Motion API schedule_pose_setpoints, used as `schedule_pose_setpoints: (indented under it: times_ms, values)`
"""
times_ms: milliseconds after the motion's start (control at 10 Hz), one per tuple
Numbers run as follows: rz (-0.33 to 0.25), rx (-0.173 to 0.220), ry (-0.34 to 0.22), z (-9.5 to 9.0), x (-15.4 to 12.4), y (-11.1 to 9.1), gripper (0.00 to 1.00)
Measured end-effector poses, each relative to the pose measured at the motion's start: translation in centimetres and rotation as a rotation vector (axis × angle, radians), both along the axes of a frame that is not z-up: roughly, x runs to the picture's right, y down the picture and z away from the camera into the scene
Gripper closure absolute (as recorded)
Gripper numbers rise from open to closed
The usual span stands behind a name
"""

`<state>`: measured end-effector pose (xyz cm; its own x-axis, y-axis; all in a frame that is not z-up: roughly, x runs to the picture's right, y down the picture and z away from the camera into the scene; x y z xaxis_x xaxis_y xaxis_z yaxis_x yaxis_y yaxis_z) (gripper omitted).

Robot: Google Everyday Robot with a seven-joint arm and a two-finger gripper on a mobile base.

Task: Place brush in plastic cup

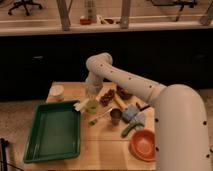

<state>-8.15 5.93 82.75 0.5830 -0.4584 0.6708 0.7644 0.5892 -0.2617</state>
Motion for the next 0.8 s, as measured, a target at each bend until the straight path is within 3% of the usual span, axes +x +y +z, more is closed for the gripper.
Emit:
schedule_pose_setpoints:
  times_ms: [300,800]
  values:
    - [-0.001,-0.020,0.013,0.59,-0.05,0.29,0.96]
    - [-0.004,-0.046,0.025,0.91,-0.06,0.36,0.48]
